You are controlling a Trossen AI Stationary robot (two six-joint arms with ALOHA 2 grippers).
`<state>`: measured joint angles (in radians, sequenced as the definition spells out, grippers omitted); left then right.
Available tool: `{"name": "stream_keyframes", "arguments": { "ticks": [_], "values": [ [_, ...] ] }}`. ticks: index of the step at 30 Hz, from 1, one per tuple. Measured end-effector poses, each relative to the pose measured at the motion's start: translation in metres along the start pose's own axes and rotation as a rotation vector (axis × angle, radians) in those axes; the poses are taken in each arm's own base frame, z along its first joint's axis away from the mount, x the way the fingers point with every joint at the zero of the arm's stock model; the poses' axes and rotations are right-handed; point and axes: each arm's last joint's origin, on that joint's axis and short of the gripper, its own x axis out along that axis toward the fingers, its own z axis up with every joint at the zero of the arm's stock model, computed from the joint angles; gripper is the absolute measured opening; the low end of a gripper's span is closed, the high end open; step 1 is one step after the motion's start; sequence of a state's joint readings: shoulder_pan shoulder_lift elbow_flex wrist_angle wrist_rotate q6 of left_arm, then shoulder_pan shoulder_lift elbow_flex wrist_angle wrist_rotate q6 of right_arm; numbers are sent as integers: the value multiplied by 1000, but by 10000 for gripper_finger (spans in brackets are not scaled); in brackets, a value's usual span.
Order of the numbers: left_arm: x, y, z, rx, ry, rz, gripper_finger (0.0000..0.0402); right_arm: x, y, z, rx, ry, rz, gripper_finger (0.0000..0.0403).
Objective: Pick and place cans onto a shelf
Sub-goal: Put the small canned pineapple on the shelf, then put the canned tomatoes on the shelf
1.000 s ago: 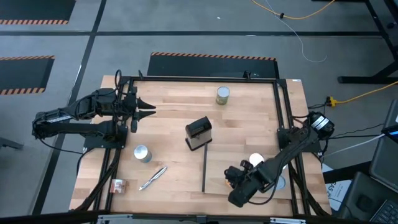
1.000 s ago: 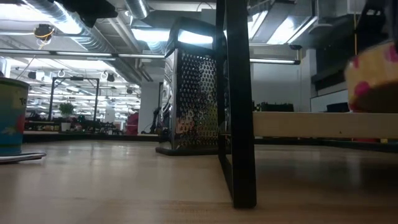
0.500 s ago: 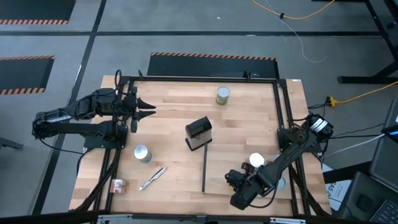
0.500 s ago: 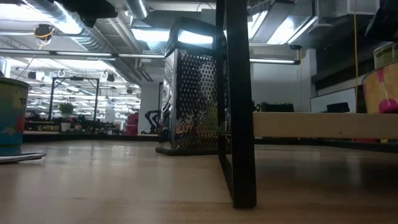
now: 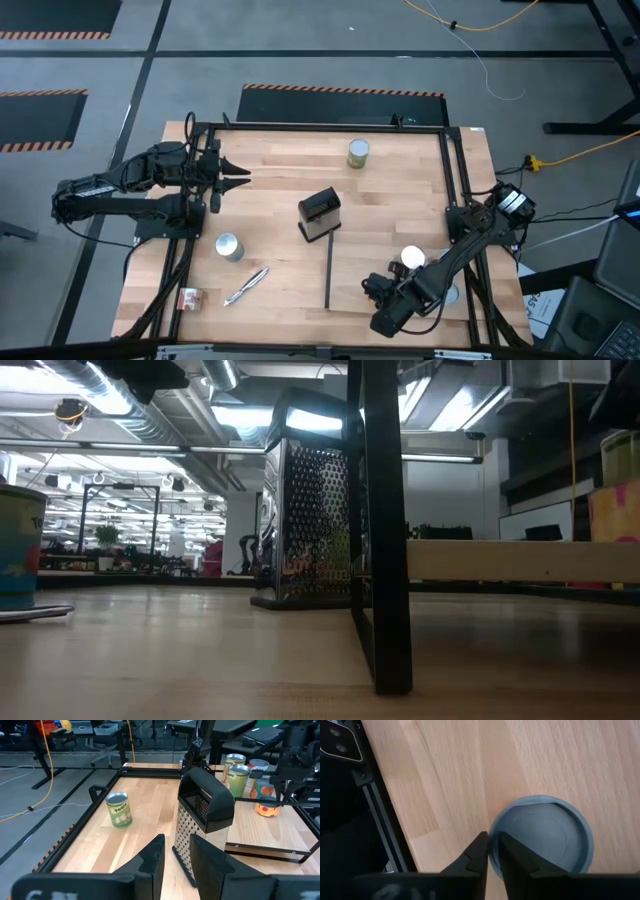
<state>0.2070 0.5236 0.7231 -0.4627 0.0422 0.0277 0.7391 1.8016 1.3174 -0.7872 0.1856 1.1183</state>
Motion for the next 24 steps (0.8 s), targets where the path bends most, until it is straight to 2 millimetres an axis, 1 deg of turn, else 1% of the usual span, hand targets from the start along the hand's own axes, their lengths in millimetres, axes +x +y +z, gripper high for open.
{"name": "stream_keyframes", "arguments": {
  "ticks": [5, 12, 14, 18, 20, 24],
  "values": [
    [0, 0, 0, 0, 0, 0, 84, 0, 0, 0, -1, 1, -1, 76],
    [0, 0, 0, 0, 0, 0, 84, 0, 1, 0, 2, -1, 10, 80],
    [0, 0, 0, -1, 0, 0, 84, -2, 2, 2, -4, 0, 7, 80],
    [0, 0, 0, -6, 0, -1, 84, -17, 11, 9, -87, -21, 42, 80],
    [0, 0, 0, -39, 0, -6, 84, -27, 14, 13, -148, -19, 36, 80],
    [0, -2, -1, -151, 15, -60, 84, -44, 9, 21, -253, -19, -61, 80]
  ]
}}
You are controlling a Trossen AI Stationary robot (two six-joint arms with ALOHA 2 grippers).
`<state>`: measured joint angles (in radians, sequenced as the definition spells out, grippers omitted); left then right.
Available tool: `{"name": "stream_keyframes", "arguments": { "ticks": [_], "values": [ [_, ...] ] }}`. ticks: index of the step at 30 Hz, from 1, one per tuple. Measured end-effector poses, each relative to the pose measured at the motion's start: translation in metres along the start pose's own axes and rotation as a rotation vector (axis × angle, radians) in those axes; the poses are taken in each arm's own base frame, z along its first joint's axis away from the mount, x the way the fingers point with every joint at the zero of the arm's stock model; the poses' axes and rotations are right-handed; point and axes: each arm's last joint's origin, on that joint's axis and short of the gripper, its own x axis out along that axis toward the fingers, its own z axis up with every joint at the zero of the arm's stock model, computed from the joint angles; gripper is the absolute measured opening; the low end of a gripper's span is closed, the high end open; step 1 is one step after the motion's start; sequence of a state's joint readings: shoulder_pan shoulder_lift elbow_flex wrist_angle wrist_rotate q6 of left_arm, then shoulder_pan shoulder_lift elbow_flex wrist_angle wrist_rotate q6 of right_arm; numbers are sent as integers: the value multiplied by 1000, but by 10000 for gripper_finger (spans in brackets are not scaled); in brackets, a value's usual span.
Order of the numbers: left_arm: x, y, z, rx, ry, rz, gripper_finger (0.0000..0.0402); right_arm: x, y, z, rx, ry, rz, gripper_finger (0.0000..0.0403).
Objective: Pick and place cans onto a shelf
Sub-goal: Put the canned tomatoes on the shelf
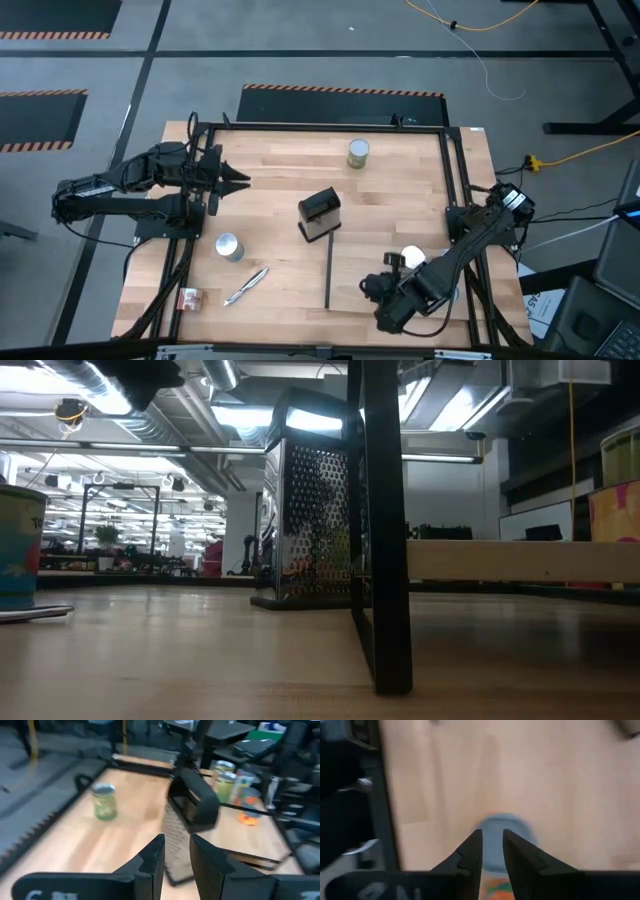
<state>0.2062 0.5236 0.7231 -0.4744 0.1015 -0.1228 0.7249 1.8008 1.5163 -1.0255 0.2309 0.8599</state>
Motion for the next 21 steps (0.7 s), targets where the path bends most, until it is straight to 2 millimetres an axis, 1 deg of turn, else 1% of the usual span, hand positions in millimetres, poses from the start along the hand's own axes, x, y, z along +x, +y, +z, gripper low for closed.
{"name": "stream_keyframes", "arguments": {
  "ticks": [6, 11, 16, 21],
  "values": [
    [-1, -2, -13, -201, 150, -77, 84, -18, -19, 15, -168, -8, -166, 80],
    [-1, -8, -25, -339, 291, -99, 84, -25, -40, 31, -279, 0, -276, 80],
    [5, -21, -26, -391, 330, -117, 84, -36, -65, 40, -336, 1, -309, 80],
    [12, -34, -31, -427, 384, -112, 84, -54, -99, 42, -346, -34, -348, 80]
  ]
}}
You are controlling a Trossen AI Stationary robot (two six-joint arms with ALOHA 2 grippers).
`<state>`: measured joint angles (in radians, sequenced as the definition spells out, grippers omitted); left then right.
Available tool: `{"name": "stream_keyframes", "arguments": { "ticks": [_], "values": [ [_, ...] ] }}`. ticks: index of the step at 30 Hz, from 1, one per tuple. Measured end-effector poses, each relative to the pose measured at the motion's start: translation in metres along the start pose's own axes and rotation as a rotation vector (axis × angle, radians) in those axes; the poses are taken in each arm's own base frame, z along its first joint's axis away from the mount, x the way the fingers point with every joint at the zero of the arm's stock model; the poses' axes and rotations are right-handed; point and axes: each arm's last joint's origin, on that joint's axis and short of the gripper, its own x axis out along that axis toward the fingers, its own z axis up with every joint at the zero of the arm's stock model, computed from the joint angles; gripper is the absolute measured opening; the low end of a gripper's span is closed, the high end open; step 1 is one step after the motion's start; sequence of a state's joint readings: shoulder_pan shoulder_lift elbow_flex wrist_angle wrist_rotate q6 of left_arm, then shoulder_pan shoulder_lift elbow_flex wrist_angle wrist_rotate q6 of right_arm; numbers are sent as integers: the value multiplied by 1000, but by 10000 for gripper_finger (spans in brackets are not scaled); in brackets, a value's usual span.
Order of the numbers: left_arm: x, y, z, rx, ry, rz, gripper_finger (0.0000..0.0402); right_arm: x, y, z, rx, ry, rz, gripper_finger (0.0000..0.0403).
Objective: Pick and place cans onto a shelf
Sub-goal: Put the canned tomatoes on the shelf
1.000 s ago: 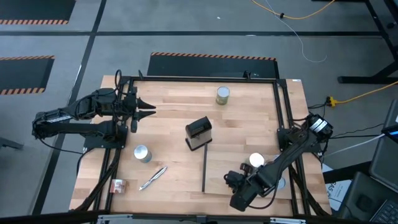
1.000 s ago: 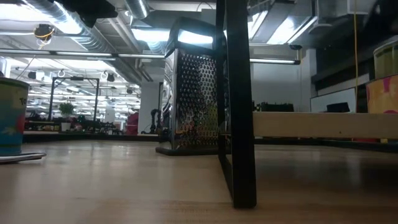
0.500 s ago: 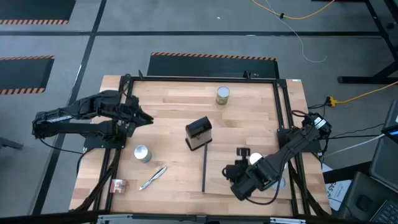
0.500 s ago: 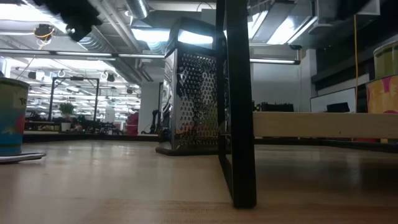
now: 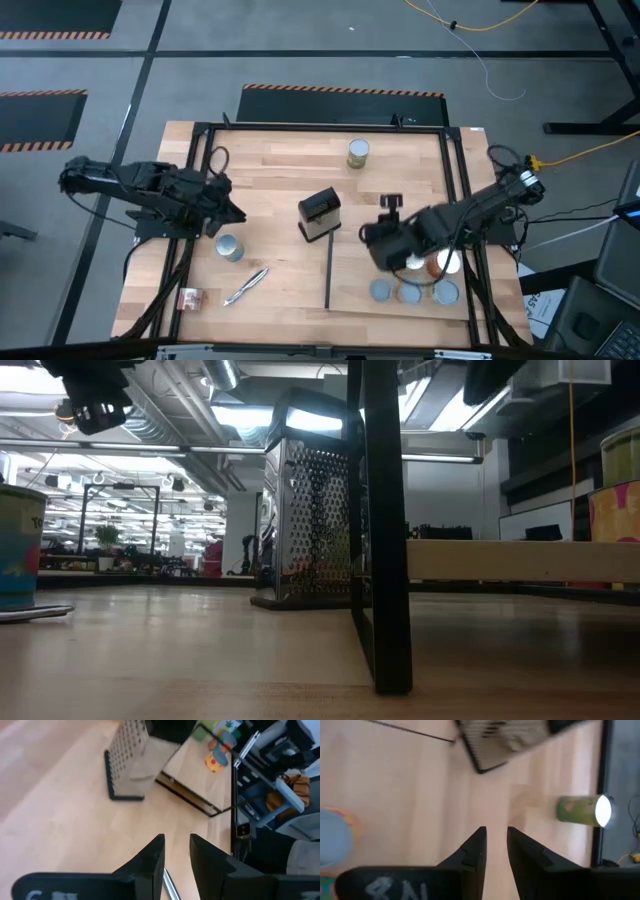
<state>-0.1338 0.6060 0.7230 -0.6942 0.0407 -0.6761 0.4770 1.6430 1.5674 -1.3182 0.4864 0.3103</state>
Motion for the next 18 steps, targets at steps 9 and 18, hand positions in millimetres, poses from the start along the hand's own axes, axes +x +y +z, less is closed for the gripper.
{"name": "stream_keyframes", "arguments": {
  "ticks": [9, 18],
  "values": [
    [24, -19, -14, -87, 127, 16, 78, 16, -62, -24, 37, -93, -26, 81],
    [46, -35, -34, -309, 340, 33, 77, 48, -109, -38, 43, -203, 85, 81]
  ]
}}
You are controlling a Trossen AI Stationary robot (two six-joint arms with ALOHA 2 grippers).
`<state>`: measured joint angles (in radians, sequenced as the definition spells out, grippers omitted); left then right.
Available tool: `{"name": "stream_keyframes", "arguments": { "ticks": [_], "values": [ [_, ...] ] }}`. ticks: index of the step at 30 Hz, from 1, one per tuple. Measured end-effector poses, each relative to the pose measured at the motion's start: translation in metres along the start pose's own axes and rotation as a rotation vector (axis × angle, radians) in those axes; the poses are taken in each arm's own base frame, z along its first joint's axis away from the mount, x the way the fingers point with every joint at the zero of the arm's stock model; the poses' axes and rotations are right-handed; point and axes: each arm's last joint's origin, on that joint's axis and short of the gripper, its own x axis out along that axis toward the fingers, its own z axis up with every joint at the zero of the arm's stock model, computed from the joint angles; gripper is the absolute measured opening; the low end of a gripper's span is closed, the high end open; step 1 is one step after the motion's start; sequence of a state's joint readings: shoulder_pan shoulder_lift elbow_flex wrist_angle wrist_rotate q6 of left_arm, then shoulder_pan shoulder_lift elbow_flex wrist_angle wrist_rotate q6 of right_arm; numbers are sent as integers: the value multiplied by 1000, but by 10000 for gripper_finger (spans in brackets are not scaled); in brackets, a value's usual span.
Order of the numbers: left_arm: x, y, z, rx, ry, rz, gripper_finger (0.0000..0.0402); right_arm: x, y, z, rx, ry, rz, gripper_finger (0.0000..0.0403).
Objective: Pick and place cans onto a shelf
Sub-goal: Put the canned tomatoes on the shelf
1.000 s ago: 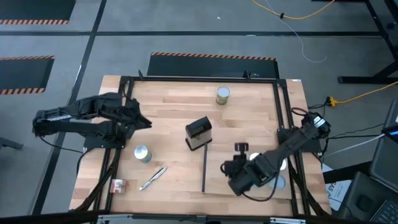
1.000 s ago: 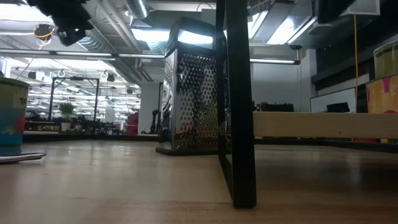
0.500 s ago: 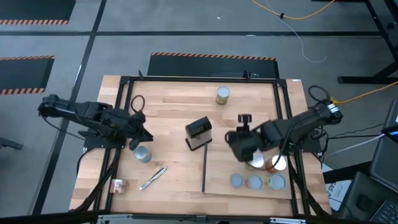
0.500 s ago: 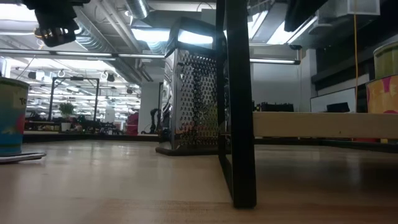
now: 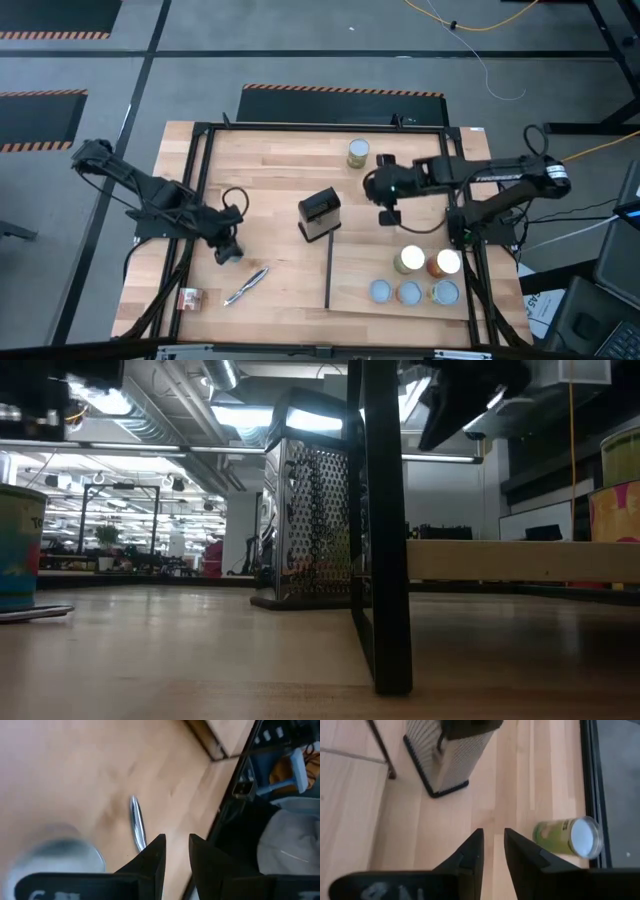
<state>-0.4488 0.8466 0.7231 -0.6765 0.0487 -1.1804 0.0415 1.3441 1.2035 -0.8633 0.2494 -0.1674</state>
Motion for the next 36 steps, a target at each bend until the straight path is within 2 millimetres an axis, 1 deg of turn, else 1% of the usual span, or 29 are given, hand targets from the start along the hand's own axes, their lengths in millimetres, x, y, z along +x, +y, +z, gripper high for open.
{"name": "stream_keyframes", "arguments": {
  "ticks": [4, 8, 11, 15, 20, 24, 27, 30, 32, 36],
  "values": [
    [6, -3, -7, -97, 81, 3, 77, 4, -17, 1, 10, -39, 23, 81],
    [5, -6, -10, -154, 112, 7, 77, 7, -26, -1, 24, -54, 72, 81],
    [-4, -18, -6, -152, 79, -31, 77, 7, -30, -2, 40, -58, 87, 81],
    [-25, -33, 2, -118, -1, -45, 77, 8, -33, -2, 46, -56, 83, 81],
    [-42, -48, 8, -107, -12, 26, 77, 8, -33, -2, 41, -56, 83, 81],
    [-46, -63, 13, -105, 27, 115, 77, 8, -33, -2, 23, -59, 81, 81],
    [-40, -70, 15, -70, 85, 244, 77, 8, -33, -1, 25, -68, 79, 81],
    [-30, -70, 12, -1, 168, 418, 77, 8, -33, 0, 26, -78, 76, 81],
    [-22, -69, 9, 59, 224, 505, 77, 8, -33, 0, 26, -78, 76, 81],
    [2, -72, 3, 227, 313, 573, 77, 8, -33, 0, 26, -78, 76, 81]
  ]
}}
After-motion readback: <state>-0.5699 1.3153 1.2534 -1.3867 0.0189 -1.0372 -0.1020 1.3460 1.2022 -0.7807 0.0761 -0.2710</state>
